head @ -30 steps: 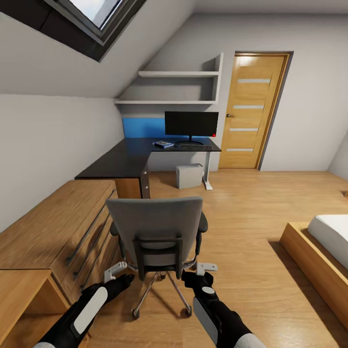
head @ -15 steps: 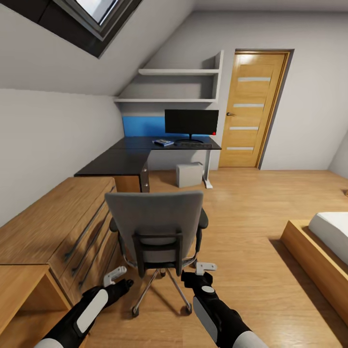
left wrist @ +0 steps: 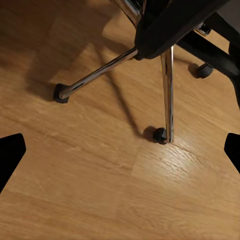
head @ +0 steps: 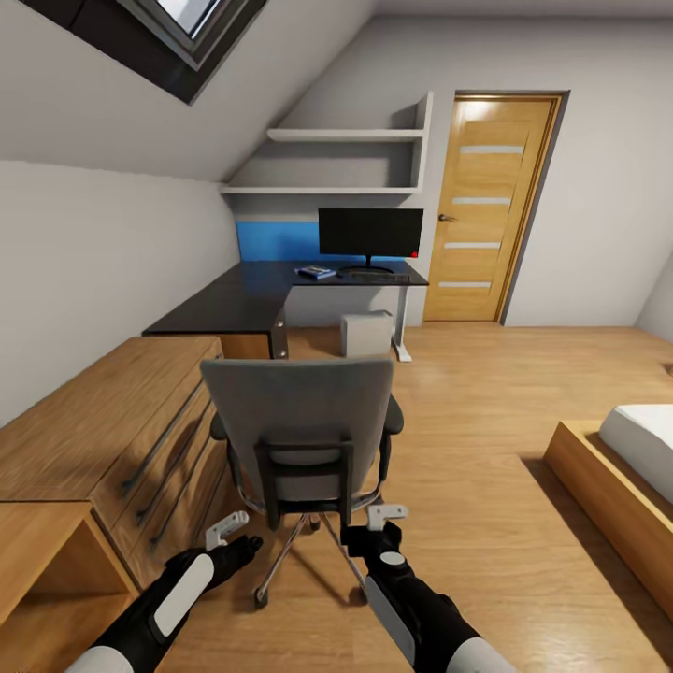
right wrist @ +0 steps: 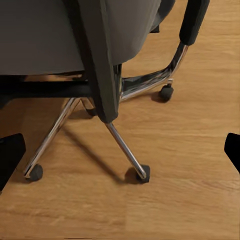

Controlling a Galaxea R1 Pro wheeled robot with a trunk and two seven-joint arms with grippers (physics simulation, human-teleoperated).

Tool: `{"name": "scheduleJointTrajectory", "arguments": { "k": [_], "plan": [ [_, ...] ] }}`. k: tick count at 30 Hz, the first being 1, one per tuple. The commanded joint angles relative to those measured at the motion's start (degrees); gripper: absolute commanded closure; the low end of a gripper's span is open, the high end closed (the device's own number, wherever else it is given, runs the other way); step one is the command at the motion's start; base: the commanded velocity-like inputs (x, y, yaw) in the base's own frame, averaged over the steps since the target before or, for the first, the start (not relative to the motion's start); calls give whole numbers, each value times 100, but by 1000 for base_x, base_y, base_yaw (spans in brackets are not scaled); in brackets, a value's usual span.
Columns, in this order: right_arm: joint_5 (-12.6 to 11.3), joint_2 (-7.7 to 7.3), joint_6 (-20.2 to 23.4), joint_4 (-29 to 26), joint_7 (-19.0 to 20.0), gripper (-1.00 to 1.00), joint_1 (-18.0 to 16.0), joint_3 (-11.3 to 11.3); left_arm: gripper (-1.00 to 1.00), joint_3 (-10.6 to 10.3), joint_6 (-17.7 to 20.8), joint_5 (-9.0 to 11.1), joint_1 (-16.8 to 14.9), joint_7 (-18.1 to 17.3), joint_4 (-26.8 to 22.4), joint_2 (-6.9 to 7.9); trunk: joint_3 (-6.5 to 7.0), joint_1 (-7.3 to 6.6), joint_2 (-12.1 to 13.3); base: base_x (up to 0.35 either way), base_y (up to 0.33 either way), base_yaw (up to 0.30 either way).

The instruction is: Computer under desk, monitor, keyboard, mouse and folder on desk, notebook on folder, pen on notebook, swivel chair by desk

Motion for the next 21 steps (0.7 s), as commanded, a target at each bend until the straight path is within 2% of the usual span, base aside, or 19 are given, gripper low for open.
{"name": "scheduleJointTrajectory", "arguments": {
  "k": [1,10,21],
  "plan": [
    [-23,0,87,-7,-40,-100,-29,29,-100,-34,5,58,-8,49,-11,-3,-24,22,-45,0,0,0],
    [-32,0,367,-10,55,-100,-181,83,-100,-44,27,33,-177,-65,85,-123,-186,220,-406,0,0,0],
    [-48,0,369,-16,186,-100,-263,85,-100,-64,-26,25,-703,-199,730,-145,-383,461,-847,0,0,0]
  ]
}}
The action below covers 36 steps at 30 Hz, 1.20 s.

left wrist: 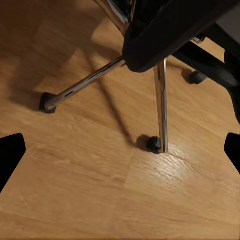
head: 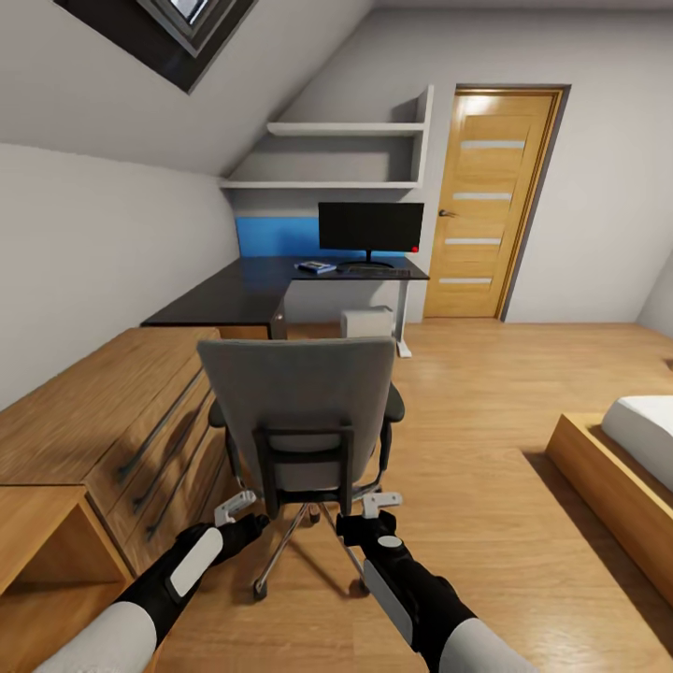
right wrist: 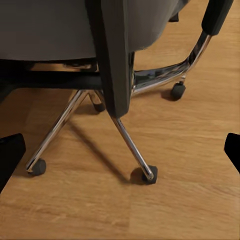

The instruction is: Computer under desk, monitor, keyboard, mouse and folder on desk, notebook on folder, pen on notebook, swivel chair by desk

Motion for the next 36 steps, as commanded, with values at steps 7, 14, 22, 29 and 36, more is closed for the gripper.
{"name": "scheduleJointTrajectory", "arguments": {
  "k": [7,14,22,29,36],
  "plan": [
    [-35,0,13,-8,-35,-100,-39,23,-100,-45,-13,56,-59,-52,70,5,-132,154,-285,0,0,0],
    [-39,0,15,-34,-34,-100,-130,25,-100,-38,11,33,-136,-71,84,-29,-258,307,-566,0,0,0],
    [-52,0,25,-172,-35,-100,-217,16,-100,-56,40,-79,-322,-98,96,-47,-401,483,-887,0,0,0],
    [-56,0,22,-185,-36,-100,-228,11,-100,-57,30,-263,-346,-210,110,-72,-527,637,-1167,0,0,0],
    [-57,0,18,-187,-34,-100,-226,15,-100,-53,24,-301,-351,-241,118,-73,-653,791,-1448,0,0,0]
  ]
}}
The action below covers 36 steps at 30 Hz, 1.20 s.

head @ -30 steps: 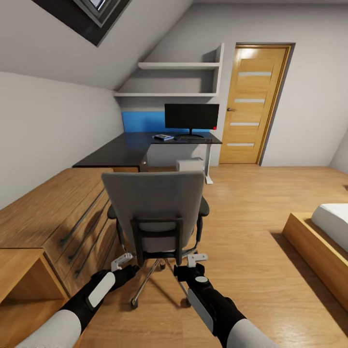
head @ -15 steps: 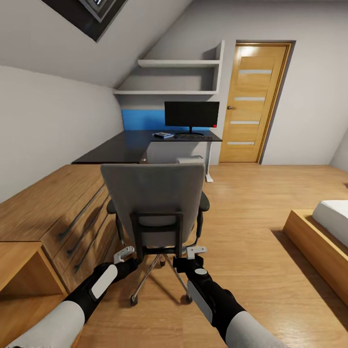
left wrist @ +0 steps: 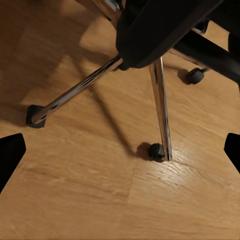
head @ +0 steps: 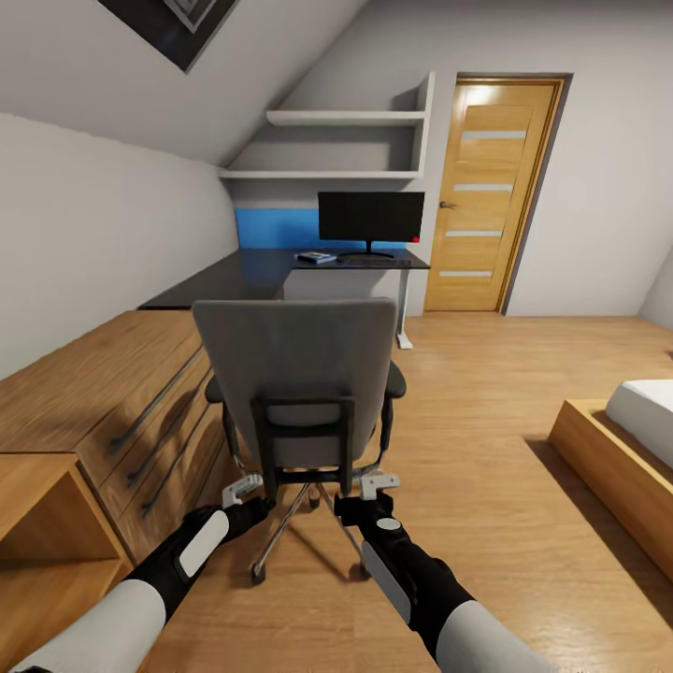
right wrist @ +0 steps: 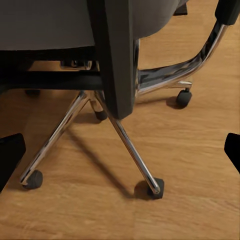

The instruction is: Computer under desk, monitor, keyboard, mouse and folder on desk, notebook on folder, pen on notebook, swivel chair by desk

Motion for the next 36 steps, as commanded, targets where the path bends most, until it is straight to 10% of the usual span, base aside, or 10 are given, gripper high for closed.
{"name": "scheduleJointTrajectory", "arguments": {
  "k": [1,17,36],
  "plan": [
    [-29,0,23,-6,-43,-100,-4,18,-100,-41,8,58,-3,51,-12,8,-24,22,-44,0,0,0],
    [-29,0,43,-6,-42,-100,-10,21,-100,-114,30,47,4,13,125,2,-240,285,-526,0,0,0],
    [-38,0,54,-13,-42,-100,-11,19,-100,-1014,-44,30,30,9,250,1,-240,285,-526,134,7,0]
  ]
}}
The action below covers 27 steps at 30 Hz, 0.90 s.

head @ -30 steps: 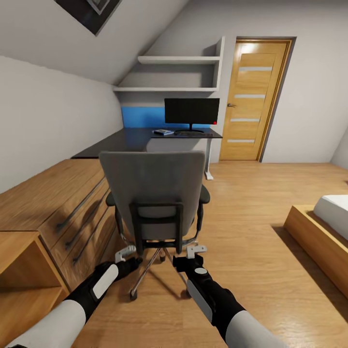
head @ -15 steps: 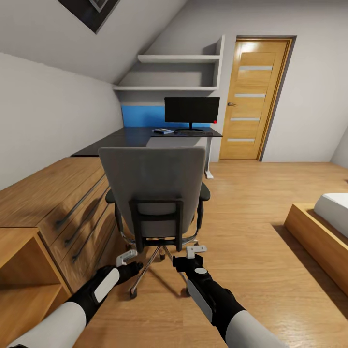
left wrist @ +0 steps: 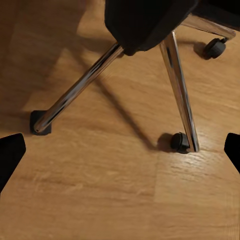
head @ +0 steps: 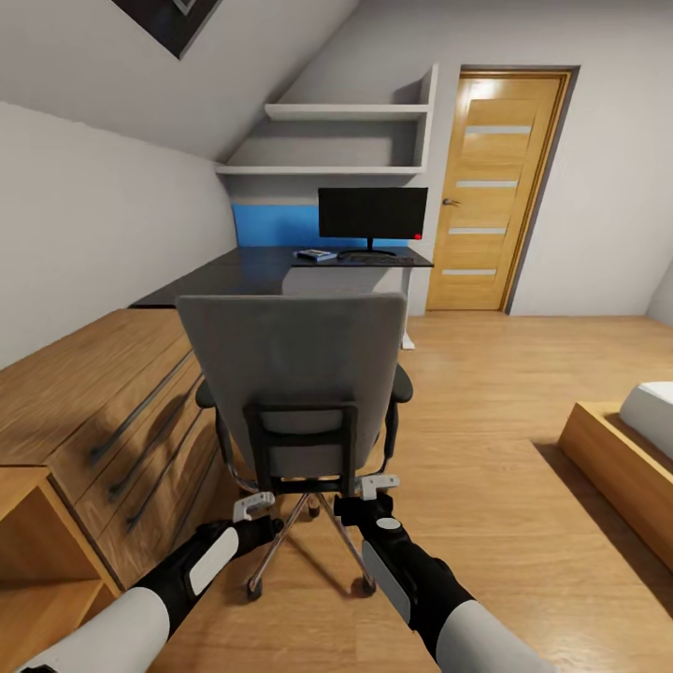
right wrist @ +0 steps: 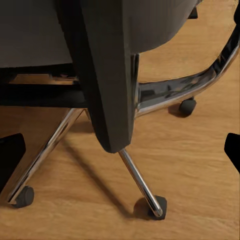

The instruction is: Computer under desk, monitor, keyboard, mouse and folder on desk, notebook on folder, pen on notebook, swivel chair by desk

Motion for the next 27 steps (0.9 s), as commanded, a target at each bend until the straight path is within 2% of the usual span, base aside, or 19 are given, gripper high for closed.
{"name": "scheduleJointTrajectory", "arguments": {
  "k": [1,23,27],
  "plan": [
    [-30,0,21,-6,-43,-100,-5,17,-100,-52,6,60,-3,55,-16,10,-6,1,-3,124,3,0],
    [-25,0,8,2,-43,-100,-5,17,-100,-67,-7,59,13,63,-14,43,-6,1,-3,22,0,0],
    [-24,0,8,2,-43,-100,-5,17,-100,-61,-168,56,17,64,-14,89,-6,1,-3,0,0,0]
  ]
}}
